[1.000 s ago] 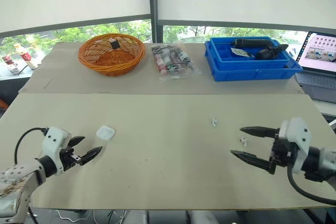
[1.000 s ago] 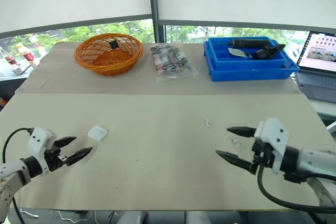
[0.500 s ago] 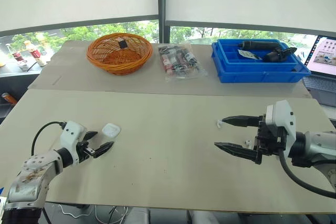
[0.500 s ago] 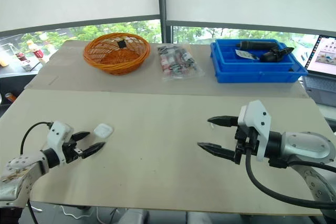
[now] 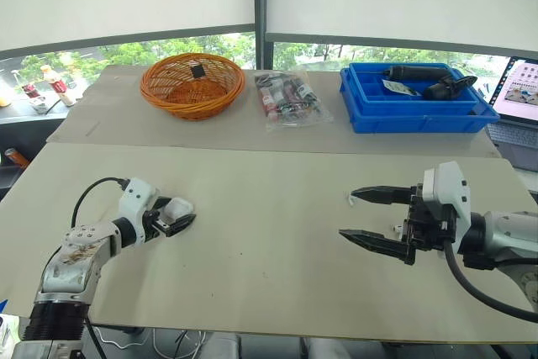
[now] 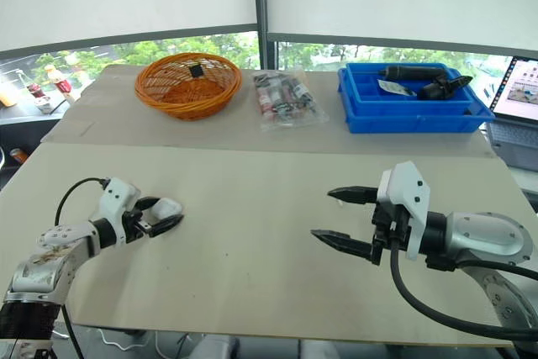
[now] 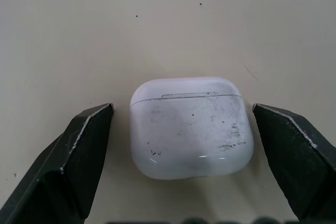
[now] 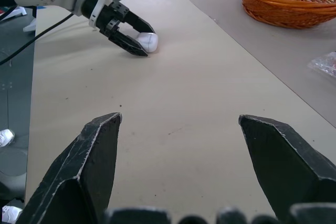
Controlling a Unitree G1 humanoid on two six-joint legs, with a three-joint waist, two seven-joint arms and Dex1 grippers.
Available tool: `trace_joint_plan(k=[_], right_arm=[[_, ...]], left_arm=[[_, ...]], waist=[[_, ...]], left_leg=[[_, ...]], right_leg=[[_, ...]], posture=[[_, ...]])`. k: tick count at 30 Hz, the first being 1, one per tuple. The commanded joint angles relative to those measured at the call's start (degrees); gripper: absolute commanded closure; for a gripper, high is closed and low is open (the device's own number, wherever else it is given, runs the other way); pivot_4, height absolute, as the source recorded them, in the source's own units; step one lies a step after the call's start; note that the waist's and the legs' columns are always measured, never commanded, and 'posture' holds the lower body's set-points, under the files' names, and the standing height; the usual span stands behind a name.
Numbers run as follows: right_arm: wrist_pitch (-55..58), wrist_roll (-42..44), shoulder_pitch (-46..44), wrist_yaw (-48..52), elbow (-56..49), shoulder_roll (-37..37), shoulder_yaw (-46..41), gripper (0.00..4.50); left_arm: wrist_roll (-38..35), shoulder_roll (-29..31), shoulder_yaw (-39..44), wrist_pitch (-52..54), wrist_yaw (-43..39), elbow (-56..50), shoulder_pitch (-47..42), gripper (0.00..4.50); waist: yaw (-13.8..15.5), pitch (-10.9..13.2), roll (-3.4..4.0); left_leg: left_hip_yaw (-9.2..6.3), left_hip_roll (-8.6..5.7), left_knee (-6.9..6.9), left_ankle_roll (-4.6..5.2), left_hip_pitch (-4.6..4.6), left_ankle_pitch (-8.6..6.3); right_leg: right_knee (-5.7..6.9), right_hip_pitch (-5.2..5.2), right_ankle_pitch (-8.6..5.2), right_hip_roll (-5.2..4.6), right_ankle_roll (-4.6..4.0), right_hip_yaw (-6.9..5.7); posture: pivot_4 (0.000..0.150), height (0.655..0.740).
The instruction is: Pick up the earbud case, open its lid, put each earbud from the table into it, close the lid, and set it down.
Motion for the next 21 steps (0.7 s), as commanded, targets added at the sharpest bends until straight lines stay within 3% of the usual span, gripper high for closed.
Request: trace_joint_plan(k=[1, 3, 4, 12, 16, 21], right_arm=[[0.16, 0.97, -0.03, -0.19, -1.88, -0.46, -1.53, 0.5], [0.18, 0.97, 0.12, -0.35, -2.13, -0.46, -1.54, 0.5], [0.19, 0.98, 0.16, -0.46, -2.27, -0.45, -1.55, 0.5], [3.12, 2.99, -0.39, -3.63, -3.71, -0.22, -0.88, 0.5], [14.75, 11.53, -2.53, -15.73, -5.21, 1.35, 2.99, 0.5], [22.45, 29.16, -7.83, -29.75, -3.14, 5.38, 8.06, 0.5]], left_arm=[[0.81, 0.35, -2.17, 1.3, -1.75, 2.17, 0.39, 0.83], [0.64, 0.51, -2.5, 0.43, -2.98, 2.42, 0.35, 1.78], [0.21, 0.58, -2.64, 0.17, -3.94, 1.87, 0.48, 1.9], [-4.35, -1.27, -5.66, -1.99, -11.58, -9.55, 2.4, 1.9], [-4.21, -8.91, -11.19, -8.5, -10.19, -19.23, 1.03, 1.9], [3.21, -12.78, -16.71, -25.75, -11.34, -18.42, 0.77, 1.9]], waist=[[-0.05, 0.0, 0.0], [-0.18, 0.0, 0.01], [-0.18, -0.01, 0.01], [-0.07, 0.0, 0.0], [-0.07, 0.04, -0.11], [-0.92, 0.04, -0.18]], left_leg=[[0.0, 0.0, 0.0, 0.0, 0.0, 0.0], [0.0, 0.01, 0.0, 0.0, 0.0, 0.0], [0.01, 0.0, 0.0, 0.0, -0.01, 0.0], [0.01, 0.01, 0.0, 0.0, -0.05, 0.0], [0.0, 0.01, 0.03, -0.01, -0.13, 0.0], [0.01, 0.04, 0.04, 0.0, -0.1, 0.0]], right_leg=[[0.0, 0.0, 0.0, 0.0, 0.0, 0.0], [-0.01, -0.01, 0.0, 0.0, 0.0, 0.0], [-0.02, -0.01, 0.0, 0.0, 0.0, 0.01], [-0.05, -0.01, 0.0, -0.01, 0.01, 0.01], [-0.06, -0.04, 0.0, -0.01, 0.01, 0.01], [-0.02, -0.06, 0.03, 0.06, -0.03, 0.08]], posture=[[0.15, 0.7163], [0.15, 0.7163], [0.15, 0.7163], [0.15, 0.7163], [0.15, 0.7163], [0.15, 0.7163]])
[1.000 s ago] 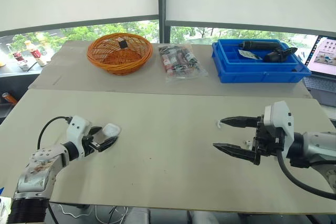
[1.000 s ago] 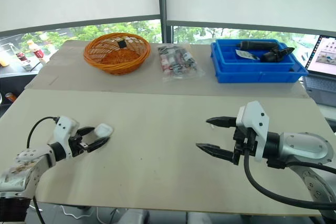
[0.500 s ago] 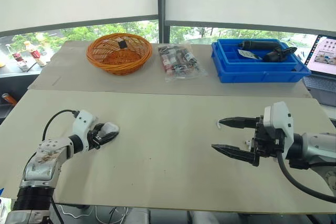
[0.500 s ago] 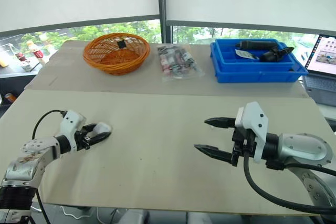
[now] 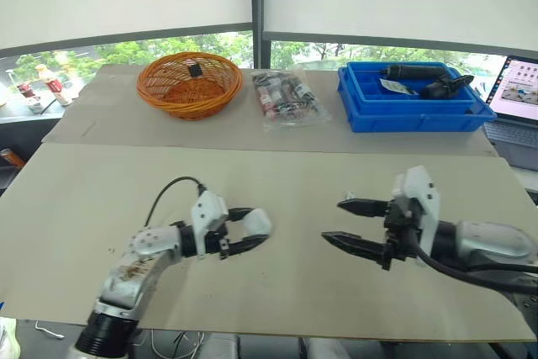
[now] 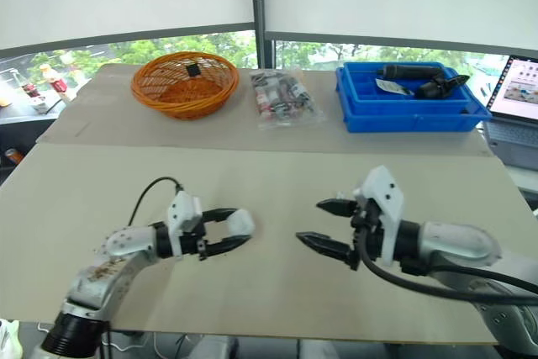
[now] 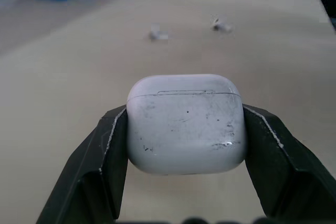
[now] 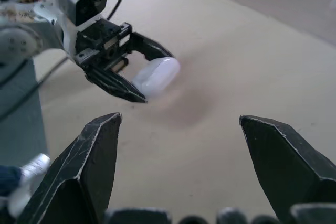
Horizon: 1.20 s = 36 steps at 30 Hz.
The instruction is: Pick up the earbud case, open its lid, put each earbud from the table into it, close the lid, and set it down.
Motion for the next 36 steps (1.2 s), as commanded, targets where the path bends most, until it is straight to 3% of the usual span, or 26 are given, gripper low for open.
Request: trace_joint_plan(k=[1, 7, 20, 23, 30, 36], right_arm=[[3.14, 10.92, -3.62, -9.43, 0.51, 2.31, 2.5, 0.5], [4.82, 17.83, -8.72, -18.8, 5.3, 4.91, 6.65, 0.5], [3.93, 22.0, -9.24, -22.95, 6.97, 6.52, 9.75, 0.5], [4.11, 22.16, -9.39, -23.03, 6.84, 6.51, 9.94, 1.27], [4.06, 22.77, -9.86, -23.24, 6.9, 6.62, 10.62, 3.7], [4.19, 22.07, -10.73, -22.78, 7.2, 6.57, 11.22, 3.73]], left_arm=[[3.9, -1.24, -2.02, -12.44, -0.77, 0.39, -0.17, 1.9], [7.36, -3.62, -4.66, -25.43, -1.37, 5.01, -4.23, 1.9], [8.34, -4.89, -6.2, -30.31, -0.26, 6.36, -6.94, 1.9], [8.34, -4.95, -6.35, -30.49, -0.22, 6.1, -7.1, 1.9], [8.74, -5.29, -6.3, -32.11, 0.4, 6.79, -7.68, 1.9], [6.52, -4.55, -7.49, -31.28, -1.72, 6.73, -7.09, 1.9]], waist=[[-0.33, 0.0, 0.0], [0.36, 0.0, 0.0], [0.28, 0.0, 0.0], [0.29, 0.0, 0.0], [0.29, 0.0, 0.0], [0.27, 0.0, 0.0]], left_leg=[[0.0, 0.01, -0.03, 0.01, 0.0, 0.0], [-0.01, -0.03, 0.07, 0.01, -0.08, 0.0], [-0.03, -0.01, 0.09, 0.03, -0.14, -0.01], [-0.03, -0.01, 0.09, 0.03, -0.14, -0.01], [-0.04, -0.01, 0.09, 0.03, -0.14, -0.01], [-0.04, -0.01, 0.09, 0.03, -0.15, -0.01]], right_leg=[[0.0, 0.0, 0.0, 0.02, -0.01, 0.01], [-0.05, 0.0, 0.0, -0.01, 0.02, -0.03], [-0.05, -0.05, 0.0, 0.0, 0.04, -0.06], [-0.06, -0.05, 0.0, 0.0, 0.04, -0.06], [-0.06, -0.05, 0.0, 0.0, 0.04, -0.07], [-0.07, -0.06, 0.0, 0.0, 0.05, -0.07]], posture=[[0.15, 0.7163], [0.15, 0.7163], [0.15, 0.7163], [0.15, 0.7163], [0.15, 0.7163], [0.15, 0.7163]])
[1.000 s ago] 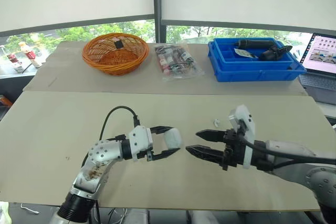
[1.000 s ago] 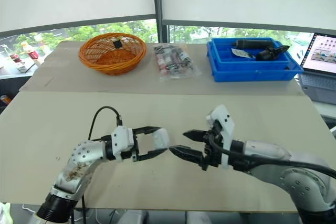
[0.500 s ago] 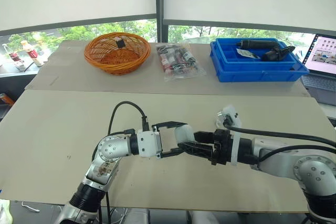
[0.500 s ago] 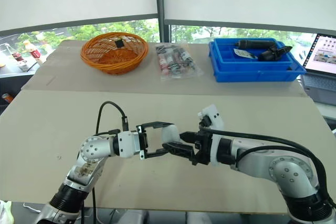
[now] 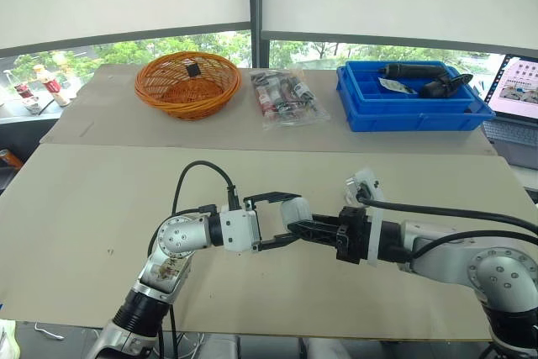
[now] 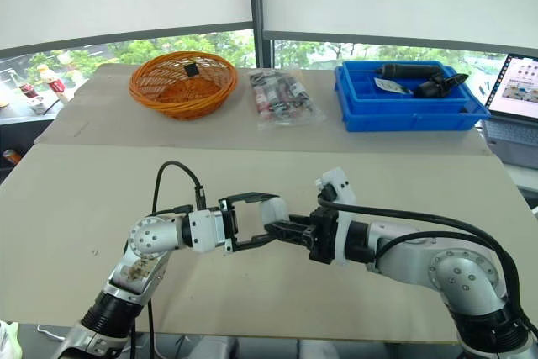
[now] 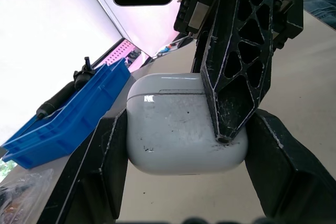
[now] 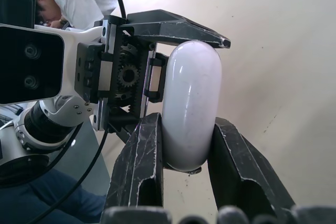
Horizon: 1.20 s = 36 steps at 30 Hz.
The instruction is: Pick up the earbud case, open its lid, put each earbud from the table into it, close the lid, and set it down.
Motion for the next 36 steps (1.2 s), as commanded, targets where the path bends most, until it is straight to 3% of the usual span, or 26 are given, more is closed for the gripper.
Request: trace_joint_plan(k=[1, 3, 5, 9, 12, 17, 28, 31, 36], right_arm=[[0.07, -1.06, -1.52, 1.18, -1.44, -0.45, 0.8, 3.73], [0.33, -4.33, -2.19, 2.74, -1.99, -1.26, 1.46, 3.73], [0.6, -9.22, -3.33, 5.64, -2.94, -2.97, 2.75, 3.73], [0.3, -18.27, -5.1, 11.68, -4.07, -6.48, 5.22, 3.73], [-1.46, -29.73, -7.95, 19.14, -6.39, -12.16, 10.61, 3.73], [-7.18, -46.71, -10.81, 28.37, -7.68, -17.49, 18.92, 3.73], [-10.39, -58.7, -10.67, 36.69, -7.4, -15.0, 20.36, 3.73], [-10.34, -60.31, -10.37, 37.92, -7.64, -14.42, 20.15, 3.73], [-10.05, -62.03, -10.02, 39.27, -8.08, -13.01, 19.62, 3.73]], left_arm=[[-2.96, 0.22, -1.02, -0.01, -1.6, -1.32, -0.13, 1.9], [-3.02, 0.82, -0.61, 0.77, -1.81, -0.75, -0.45, 0.83], [-2.74, 1.82, -0.24, 3.73, -1.92, 0.07, -0.83, 0.05], [-6.78, 3.74, 0.87, 19.41, -1.32, -0.92, -1.44, 0.0], [-10.39, 7.59, 0.71, 33.45, -3.57, -3.4, -3.38, 0.0], [-12.29, 11.07, -1.79, 45.63, -6.07, -8.46, -7.2, 0.0], [-10.34, 9.27, -6.38, 46.96, -8.99, -7.69, -12.49, 0.0], [-10.53, 8.41, -6.51, 46.87, -9.39, -6.84, -12.99, 0.86], [-9.77, 7.73, -7.41, 46.11, -9.93, -6.1, -13.04, 3.31]], waist=[[-0.02, 0.0, 0.0], [-0.02, 0.0, 0.01], [-0.02, 0.01, 0.01], [-0.08, 0.02, 0.03], [-0.24, 0.06, 0.06], [-0.4, 0.11, 0.11], [-0.22, 0.11, 0.11], [-0.15, 0.11, 0.1], [-0.12, 0.11, 0.1]], left_leg=[[0.0, 0.0, 0.0, 0.0, 0.0, 0.0], [0.0, 0.0, 0.0, 0.0, 0.0, 0.0], [0.0, 0.0, 0.0, 0.0, 0.0, 0.0], [-0.03, 0.0, 0.0, 0.0, 0.0, 0.0], [-0.03, 0.0, 0.0, 0.0, -0.02, 0.0], [-0.05, 0.0, -0.01, 0.0, -0.16, 0.0], [-0.05, -0.01, 0.19, -0.02, -0.73, 0.02], [-0.05, -0.02, 0.2, -0.02, -0.74, 0.02], [-0.05, -0.02, 0.21, -0.02, -0.75, 0.02]], right_leg=[[0.0, 0.0, 0.0, 0.0, 0.0, 0.0], [0.01, 0.0, 0.0, 0.0, 0.0, 0.0], [0.01, 0.0, 0.0, 0.0, 0.0, 0.0], [0.0, -0.02, -0.01, 0.01, 0.01, -0.03], [0.01, -0.07, -0.02, 0.01, 0.02, -0.03], [0.02, -0.24, -0.02, 0.01, 0.02, -0.06], [0.16, -0.77, 0.02, 0.02, -0.03, -0.05], [0.15, -0.77, 0.03, 0.01, -0.03, -0.05], [0.16, -0.77, 0.03, 0.02, -0.03, -0.05]], posture=[[0.15, 0.7163], [0.15, 0.7163], [0.15, 0.7163], [0.15, 0.7163], [0.15, 0.7163], [0.15, 0.7163], [0.15, 0.7163], [0.15, 0.7163], [0.15, 0.7163]])
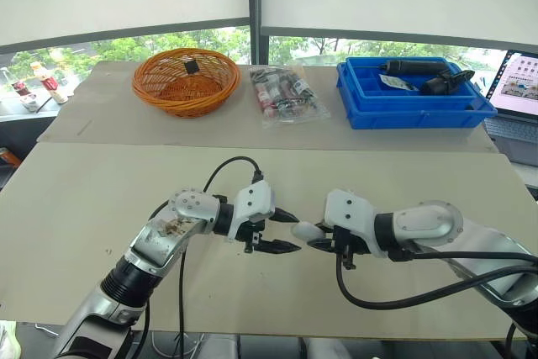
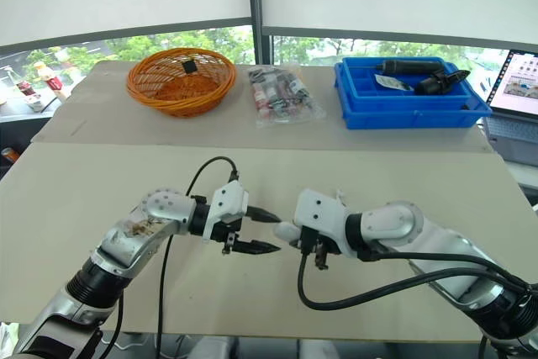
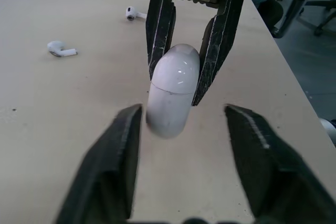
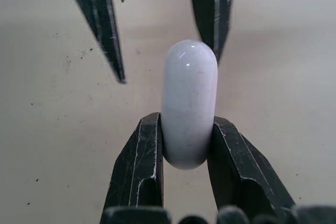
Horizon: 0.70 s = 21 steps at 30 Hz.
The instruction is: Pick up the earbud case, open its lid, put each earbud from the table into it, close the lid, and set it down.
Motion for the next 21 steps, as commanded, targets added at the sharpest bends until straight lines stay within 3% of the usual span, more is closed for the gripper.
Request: trace_joint_plan(k=[1, 2, 17, 21], right_arm=[[-0.91, -1.38, -0.23, 0.85, -1.99, 1.09, -1.67, 3.73], [-0.84, -1.59, -0.2, 1.04, -2.08, 1.39, -1.76, 3.73], [-0.72, -4.29, 0.33, 4.32, -2.5, 2.72, -2.15, 3.73], [-1.03, -4.9, 0.45, 5.33, -2.53, 2.08, -2.28, 3.73]], left_arm=[[0.54, -0.89, -0.63, -1.48, -0.68, -0.43, -0.72, 3.79], [0.65, -1.3, -0.56, -1.57, -0.48, -0.31, -0.68, 3.97], [1.58, -1.78, -1.0, -2.39, -2.53, 0.12, 0.77, 3.97], [3.02, -0.43, -0.83, -5.44, -4.82, 1.8, -0.33, 2.06]], waist=[[0.0, 0.0, 0.0], [0.0, 0.0, 0.0], [0.11, 0.0, 0.0], [0.11, 0.0, 0.0]], left_leg=[[0.0, -0.01, 0.01, 0.0, 0.0, 0.0], [0.0, -0.01, 0.02, 0.0, 0.0, 0.0], [-0.01, -0.01, 0.35, 0.01, -0.13, -0.01], [-0.01, -0.01, 0.35, 0.01, -0.13, -0.01]], right_leg=[[0.01, 0.0, 0.0, 0.0, 0.0, 0.0], [0.01, 0.0, 0.0, 0.0, 0.0, 0.0], [0.04, 0.01, 0.04, 0.0, 0.07, -0.01], [0.05, 0.01, 0.04, 0.0, 0.07, -0.01]], posture=[[0.15, 0.7163], [0.15, 0.7163], [0.15, 0.7163], [0.15, 0.7163]])
